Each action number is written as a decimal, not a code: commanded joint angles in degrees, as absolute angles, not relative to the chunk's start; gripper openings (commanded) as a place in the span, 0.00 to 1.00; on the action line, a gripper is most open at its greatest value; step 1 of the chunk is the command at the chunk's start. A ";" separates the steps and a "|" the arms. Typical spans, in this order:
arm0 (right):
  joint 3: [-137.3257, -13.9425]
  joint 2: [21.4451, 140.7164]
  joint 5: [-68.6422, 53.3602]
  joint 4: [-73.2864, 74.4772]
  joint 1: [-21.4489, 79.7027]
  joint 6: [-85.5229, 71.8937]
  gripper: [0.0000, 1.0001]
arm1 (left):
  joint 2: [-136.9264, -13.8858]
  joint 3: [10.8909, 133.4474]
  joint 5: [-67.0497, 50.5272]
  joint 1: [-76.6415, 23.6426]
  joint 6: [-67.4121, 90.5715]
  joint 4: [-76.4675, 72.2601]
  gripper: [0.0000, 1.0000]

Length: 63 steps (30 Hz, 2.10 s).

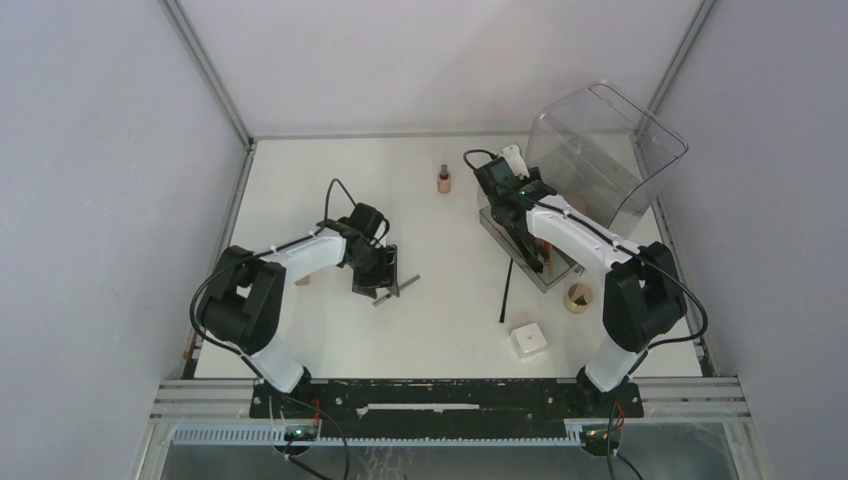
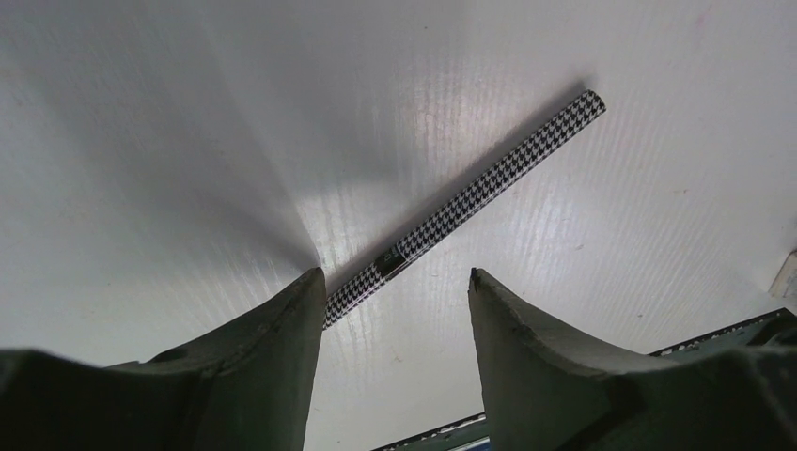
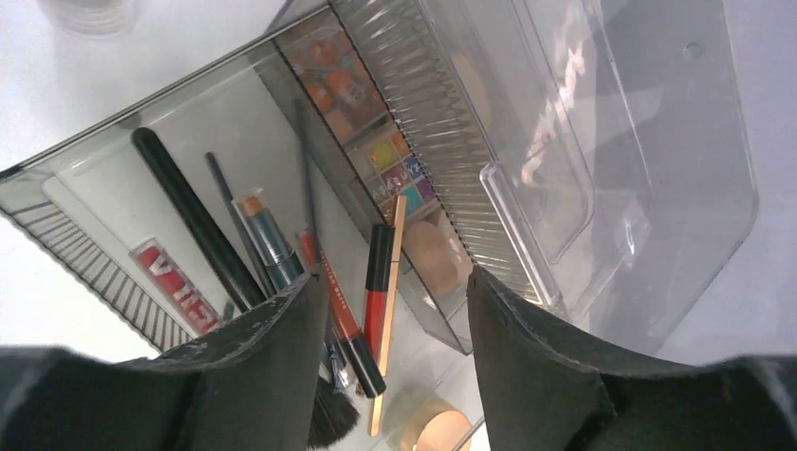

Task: Organize the makeup
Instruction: Place the makeup brush in the drawer, then pick up the makeup from the center of the board.

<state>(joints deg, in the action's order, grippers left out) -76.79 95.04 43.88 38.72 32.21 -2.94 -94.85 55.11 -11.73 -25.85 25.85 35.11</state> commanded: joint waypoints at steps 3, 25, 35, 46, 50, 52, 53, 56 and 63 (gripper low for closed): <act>-79.28 92.05 41.61 37.62 33.33 -8.60 0.66 | -92.75 56.07 -15.57 -25.70 27.59 31.52 0.61; -78.31 101.01 6.81 38.88 50.45 -63.03 0.67 | -82.64 53.94 -8.18 -23.06 30.17 33.97 0.60; -88.84 114.16 0.04 51.73 52.23 -68.32 0.62 | -69.25 57.94 -2.75 -11.97 28.92 41.75 0.61; -90.29 120.72 -3.67 48.07 52.93 -71.08 0.48 | -66.92 55.79 -2.65 -11.32 28.75 41.84 0.61; -93.39 123.28 -0.96 49.21 53.22 -69.54 0.33 | -66.00 55.22 -2.43 -11.34 28.50 41.99 0.61; -93.65 123.97 0.30 49.05 53.31 -68.96 0.23 | -65.48 55.15 -2.17 -11.26 28.40 42.14 0.61; -93.73 124.27 0.58 49.04 53.14 -68.34 0.17 | -65.29 55.04 -2.14 -11.23 28.27 42.23 0.61; -93.87 125.04 0.55 49.11 52.41 -66.47 0.00 | -64.88 54.87 -1.98 -11.00 28.17 42.45 0.61; -95.38 120.54 4.69 44.32 52.34 -48.64 0.00 | -65.10 54.76 -2.22 -10.60 27.77 42.46 0.61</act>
<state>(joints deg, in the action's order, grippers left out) -93.60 123.59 -0.12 48.03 52.49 -60.73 -66.28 54.78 -2.85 -11.31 29.39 42.87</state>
